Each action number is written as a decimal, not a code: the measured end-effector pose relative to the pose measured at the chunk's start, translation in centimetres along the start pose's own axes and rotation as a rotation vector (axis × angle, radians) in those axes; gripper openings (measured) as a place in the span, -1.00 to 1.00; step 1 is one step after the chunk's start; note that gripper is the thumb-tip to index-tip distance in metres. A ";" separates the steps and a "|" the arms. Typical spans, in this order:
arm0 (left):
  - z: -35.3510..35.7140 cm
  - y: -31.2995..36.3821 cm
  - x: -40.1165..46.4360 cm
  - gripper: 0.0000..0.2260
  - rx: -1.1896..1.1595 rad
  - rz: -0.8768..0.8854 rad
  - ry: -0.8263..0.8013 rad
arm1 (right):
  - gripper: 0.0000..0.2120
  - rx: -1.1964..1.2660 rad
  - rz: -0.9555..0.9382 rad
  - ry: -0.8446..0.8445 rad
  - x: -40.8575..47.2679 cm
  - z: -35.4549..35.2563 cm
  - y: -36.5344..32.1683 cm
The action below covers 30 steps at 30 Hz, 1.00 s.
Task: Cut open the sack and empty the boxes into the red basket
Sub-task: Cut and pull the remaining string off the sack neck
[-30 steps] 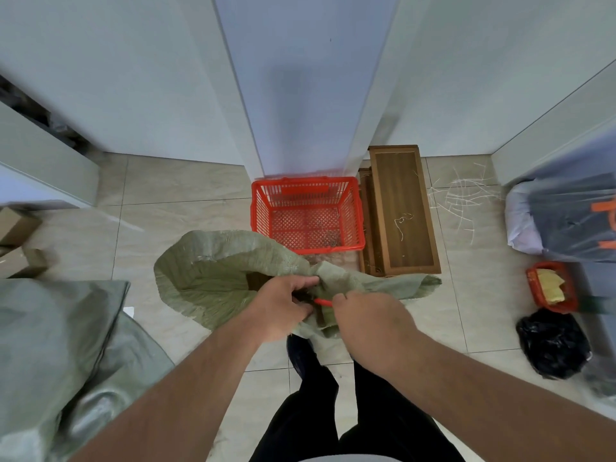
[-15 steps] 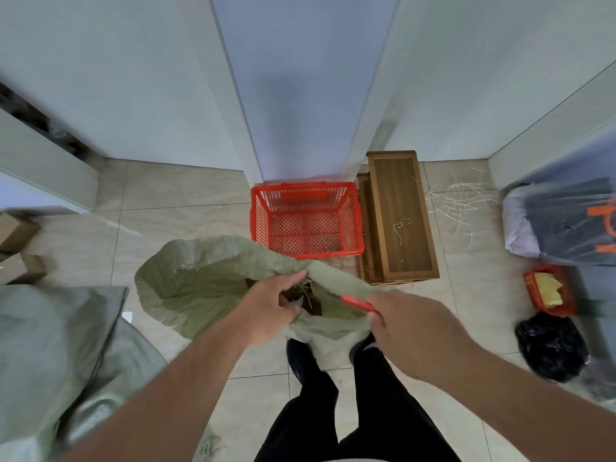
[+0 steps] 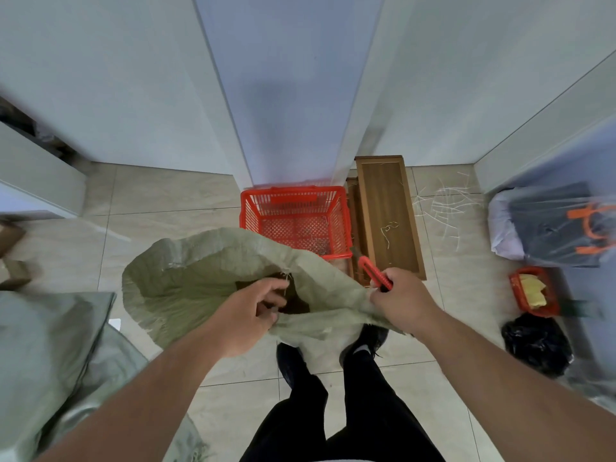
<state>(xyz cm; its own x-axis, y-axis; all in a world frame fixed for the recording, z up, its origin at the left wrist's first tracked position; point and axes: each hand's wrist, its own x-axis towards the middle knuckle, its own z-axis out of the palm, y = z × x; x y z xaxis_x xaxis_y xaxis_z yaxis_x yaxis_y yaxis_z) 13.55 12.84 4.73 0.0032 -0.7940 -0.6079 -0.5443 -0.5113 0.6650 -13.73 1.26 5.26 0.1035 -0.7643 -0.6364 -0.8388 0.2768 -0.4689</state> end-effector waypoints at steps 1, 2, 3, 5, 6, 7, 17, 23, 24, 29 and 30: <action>-0.1 -0.1 -0.4 -0.58 0.042 -0.017 -0.013 | -0.93 0.073 0.003 0.010 -0.2 -0.3 -0.2; -0.1 -0.1 -0.7 -0.63 0.077 -0.042 -0.036 | -0.92 0.129 0.007 0.011 -0.4 -0.4 -0.5; -0.1 0.2 -1.0 -0.64 0.106 -0.069 -0.058 | -0.90 0.177 0.014 0.002 -0.6 -0.6 -0.8; 0.3 1.8 -0.9 -0.72 0.195 -0.083 -0.067 | -0.88 0.237 0.015 -0.030 -0.8 -0.7 -1.4; 0.8 2.9 -0.5 -0.77 0.218 -0.060 -0.044 | -0.88 0.254 0.005 -0.047 -0.9 -0.7 -1.8; 1.6 4.1 0.0 -0.81 0.209 -0.032 -0.024 | -0.88 0.268 -0.005 -0.065 -0.9 -0.7 -2.1; 7.9 7.7 5.0 -0.65 -0.394 -0.242 -0.107 | -0.89 0.356 0.016 -0.155 -1.0 -0.8 -2.7; 8.9 7.7 4.9 -0.76 -0.832 -0.131 -0.081 | -0.84 0.446 0.057 -0.257 -0.9 -0.6 -2.5; 9.0 7.5 5.1 -0.76 -0.816 -0.133 -0.067 | -0.84 0.443 0.058 -0.257 -0.8 -0.6 -2.4; 9.4 7.3 4.6 -0.57 -0.680 -0.160 -0.109 | -0.89 0.388 0.036 -0.223 -0.1 -1.3 -2.5; 9.5 7.4 4.5 -0.62 -0.667 -0.148 -0.126 | -0.89 0.390 0.028 -0.217 0.1 -1.3 -2.3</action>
<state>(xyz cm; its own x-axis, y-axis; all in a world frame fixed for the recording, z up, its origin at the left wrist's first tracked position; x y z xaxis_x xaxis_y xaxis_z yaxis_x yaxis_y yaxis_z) 1.57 8.56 2.82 -0.0817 -0.6769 -0.7316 0.0861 -0.7361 0.6714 -12.44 -0.16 7.10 0.2286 -0.6251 -0.7463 -0.5829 0.5261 -0.6192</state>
